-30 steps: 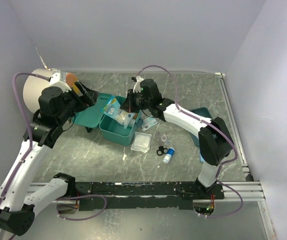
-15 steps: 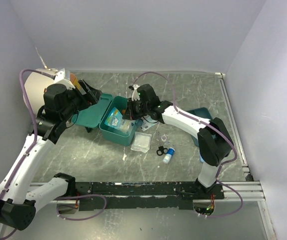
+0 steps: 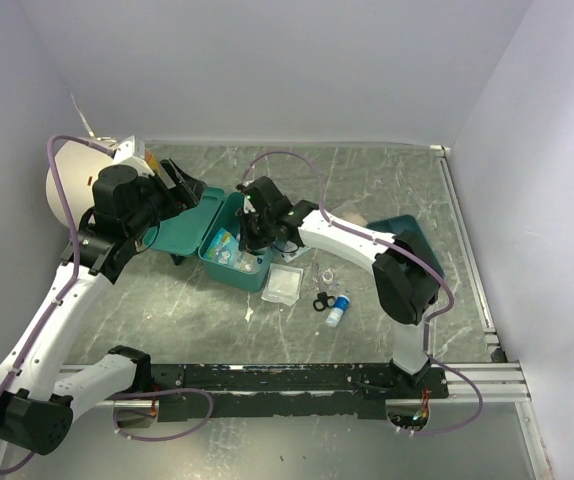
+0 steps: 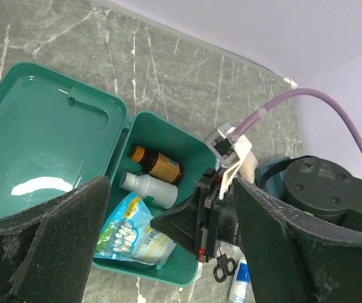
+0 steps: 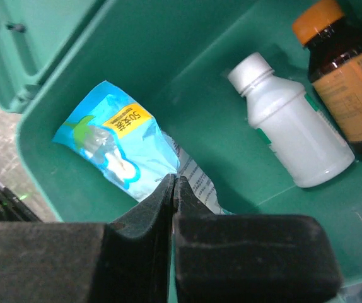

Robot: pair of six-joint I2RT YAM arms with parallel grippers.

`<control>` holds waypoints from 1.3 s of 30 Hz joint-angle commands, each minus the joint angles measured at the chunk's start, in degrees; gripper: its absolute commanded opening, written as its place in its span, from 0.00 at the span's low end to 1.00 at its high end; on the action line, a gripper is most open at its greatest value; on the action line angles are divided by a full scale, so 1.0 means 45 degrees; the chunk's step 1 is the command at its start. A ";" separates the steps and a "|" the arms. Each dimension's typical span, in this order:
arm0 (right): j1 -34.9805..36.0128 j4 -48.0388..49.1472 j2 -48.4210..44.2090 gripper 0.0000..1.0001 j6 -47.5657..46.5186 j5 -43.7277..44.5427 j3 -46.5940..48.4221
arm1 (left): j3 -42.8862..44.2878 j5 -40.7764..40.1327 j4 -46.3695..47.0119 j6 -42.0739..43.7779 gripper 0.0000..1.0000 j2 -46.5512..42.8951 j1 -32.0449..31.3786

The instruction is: Organize the medicine kit

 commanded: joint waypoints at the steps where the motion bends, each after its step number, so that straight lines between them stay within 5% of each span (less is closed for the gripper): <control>1: 0.0141 -0.0973 0.0365 0.00 -0.0145 0.1161 0.0488 | 0.0256 0.0221 0.0400 0.0274 0.90 -0.0010 -0.0051; 17: 0.0650 -0.1456 0.2278 0.00 -0.2058 0.1956 0.2109 | 0.0391 0.0242 0.0479 0.0364 0.90 0.0430 -0.0053; 21: 0.0649 -0.1952 0.2422 0.30 -0.1977 0.2163 0.2798 | 0.0579 0.0207 0.0372 0.0453 0.90 0.0580 -0.0052; 24: 0.0635 -0.2122 0.2211 0.40 -0.1662 0.2337 0.3133 | 0.0671 0.0145 0.0278 0.0517 0.90 0.0628 -0.0053; 39: 0.0745 -0.1760 0.3460 0.33 -0.1659 0.0355 0.3536 | 0.0657 -0.1353 -0.0094 0.0388 0.90 0.0047 -0.0051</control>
